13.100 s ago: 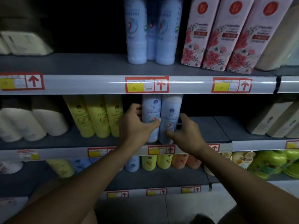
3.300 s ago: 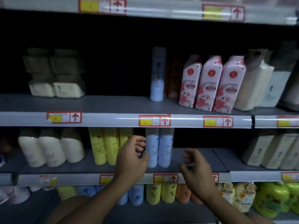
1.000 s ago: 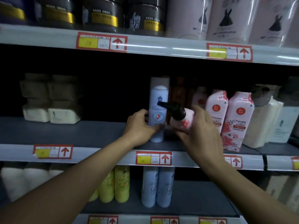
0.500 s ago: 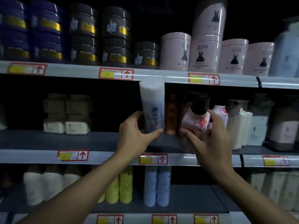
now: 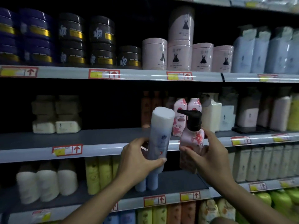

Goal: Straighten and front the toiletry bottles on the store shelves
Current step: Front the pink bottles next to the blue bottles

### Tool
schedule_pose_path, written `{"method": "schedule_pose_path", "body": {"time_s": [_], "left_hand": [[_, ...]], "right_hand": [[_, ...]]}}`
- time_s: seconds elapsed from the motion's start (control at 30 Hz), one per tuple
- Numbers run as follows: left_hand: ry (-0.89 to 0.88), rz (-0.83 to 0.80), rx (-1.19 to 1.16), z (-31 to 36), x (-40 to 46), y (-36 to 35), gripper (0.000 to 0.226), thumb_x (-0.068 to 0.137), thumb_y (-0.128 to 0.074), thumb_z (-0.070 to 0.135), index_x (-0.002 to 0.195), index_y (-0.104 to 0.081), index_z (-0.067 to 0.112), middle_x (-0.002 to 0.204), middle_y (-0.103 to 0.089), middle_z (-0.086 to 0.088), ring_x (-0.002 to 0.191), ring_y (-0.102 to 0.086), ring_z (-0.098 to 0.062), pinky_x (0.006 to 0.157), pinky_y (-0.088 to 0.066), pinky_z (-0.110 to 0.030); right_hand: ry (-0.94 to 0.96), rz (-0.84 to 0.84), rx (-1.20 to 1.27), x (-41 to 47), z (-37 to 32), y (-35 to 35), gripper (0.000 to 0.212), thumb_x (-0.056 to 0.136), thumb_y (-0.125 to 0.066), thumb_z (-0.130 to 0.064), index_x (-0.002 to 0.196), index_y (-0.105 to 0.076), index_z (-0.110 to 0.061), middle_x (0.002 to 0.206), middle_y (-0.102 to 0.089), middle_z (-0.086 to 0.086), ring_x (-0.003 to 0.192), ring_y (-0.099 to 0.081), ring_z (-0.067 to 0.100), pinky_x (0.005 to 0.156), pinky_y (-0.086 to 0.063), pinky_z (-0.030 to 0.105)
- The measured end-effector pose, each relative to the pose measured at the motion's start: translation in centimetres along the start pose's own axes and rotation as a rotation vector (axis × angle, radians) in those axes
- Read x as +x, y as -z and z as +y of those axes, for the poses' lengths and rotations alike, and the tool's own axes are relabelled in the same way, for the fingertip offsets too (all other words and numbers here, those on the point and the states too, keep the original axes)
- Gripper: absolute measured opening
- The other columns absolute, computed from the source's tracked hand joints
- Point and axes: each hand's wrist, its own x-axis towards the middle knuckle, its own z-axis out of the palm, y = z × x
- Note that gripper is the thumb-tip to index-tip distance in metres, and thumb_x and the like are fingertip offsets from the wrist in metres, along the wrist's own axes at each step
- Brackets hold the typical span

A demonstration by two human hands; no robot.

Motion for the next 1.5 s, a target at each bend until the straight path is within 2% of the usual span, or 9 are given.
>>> {"method": "schedule_pose_path", "body": {"time_s": [0.2,0.47,0.73,0.87,1.0,1.13,1.27,1.4,1.5], "left_hand": [[0.022,-0.122,-0.002,-1.6,-2.9,-2.7,0.059,0.053,-0.088,0.063,0.102,-0.066,0.039,0.089,-0.07,0.022,0.077,-0.066,0.001,0.066,-0.061,-0.033],[0.124,-0.271,-0.002,-4.4,-6.3,-6.6,0.054,0.057,-0.088,0.06,0.099,-0.064,0.037,0.09,-0.072,0.021,0.077,-0.068,0.006,0.066,-0.06,-0.027],[0.299,-0.427,0.101,-7.1,-8.4,-11.4,0.058,0.052,-0.074,0.07,0.096,-0.059,0.034,0.093,-0.072,0.016,0.084,-0.069,-0.004,0.073,-0.06,-0.038],[0.373,-0.474,0.128,-7.9,-8.4,-13.8,0.058,0.048,-0.072,0.068,0.096,-0.063,0.036,0.093,-0.073,0.019,0.084,-0.069,-0.002,0.074,-0.06,-0.034],[0.432,-0.455,0.065,-8.3,-7.4,-16.5,0.062,0.046,-0.077,0.067,0.097,-0.062,0.036,0.097,-0.073,0.018,0.086,-0.071,-0.003,0.077,-0.062,-0.037],[0.409,-0.444,0.071,-8.3,-5.1,-18.8,0.048,0.06,-0.089,0.052,0.093,-0.06,0.034,0.096,-0.073,0.014,0.081,-0.068,-0.002,0.069,-0.06,-0.03],[0.395,-0.4,0.079,-8.6,-2.4,-20.9,0.058,0.058,-0.088,0.059,0.104,-0.065,0.033,0.104,-0.076,0.013,0.085,-0.072,-0.007,0.072,-0.062,-0.035],[0.402,-0.344,0.083,-9.0,-0.5,-22.6,0.059,0.061,-0.09,0.058,0.106,-0.064,0.032,0.105,-0.076,0.01,0.086,-0.072,-0.011,0.074,-0.063,-0.04],[0.406,-0.287,0.099,-9.5,0.7,-23.6,0.057,0.064,-0.091,0.055,0.106,-0.063,0.029,0.102,-0.075,0.007,0.085,-0.072,-0.014,0.072,-0.062,-0.039]], "right_hand": [[-0.106,-0.048,0.048,-3.3,1.7,0.5,0.057,0.072,-0.084,-0.052,0.12,-0.054,-0.048,0.105,-0.068,-0.024,0.097,-0.063,-0.006,0.078,-0.055,0.028],[-0.219,-0.159,0.027,-6.9,6.0,0.7,0.053,0.076,-0.087,-0.039,0.111,-0.05,-0.056,0.102,-0.069,-0.026,0.095,-0.065,-0.009,0.078,-0.057,0.03],[-0.334,-0.278,0.043,-9.1,11.2,0.2,0.074,0.067,-0.069,-0.083,0.129,-0.054,-0.044,0.112,-0.072,-0.02,0.098,-0.071,0.003,0.08,-0.062,0.041],[-0.399,-0.364,0.031,-9.3,14.0,-0.3,0.071,0.067,-0.076,-0.076,0.127,-0.055,-0.045,0.11,-0.074,-0.02,0.097,-0.072,0.003,0.082,-0.062,0.042],[-0.43,-0.445,-0.025,-8.2,16.1,-0.7,0.064,0.07,-0.078,-0.066,0.124,-0.057,-0.038,0.105,-0.074,-0.017,0.092,-0.071,0.002,0.082,-0.061,0.04],[-0.492,-0.53,-0.039,-6.6,18.8,-1.4,0.063,0.073,-0.081,-0.06,0.123,-0.059,-0.029,0.107,-0.072,-0.012,0.094,-0.071,0.007,0.084,-0.061,0.044],[-0.512,-0.519,-0.043,-5.0,21.3,-2.3,0.076,0.062,-0.074,-0.075,0.121,-0.059,-0.028,0.106,-0.073,-0.011,0.095,-0.071,0.009,0.084,-0.06,0.046],[-0.557,-0.488,-0.009,-3.4,23.0,-2.9,0.058,0.077,-0.084,-0.052,0.122,-0.059,-0.025,0.106,-0.071,-0.012,0.095,-0.069,0.007,0.088,-0.06,0.043],[-0.564,-0.459,0.037,-2.3,24.2,-3.5,0.058,0.078,-0.083,-0.051,0.123,-0.059,-0.025,0.109,-0.072,-0.01,0.099,-0.07,0.009,0.09,-0.06,0.044]]}}
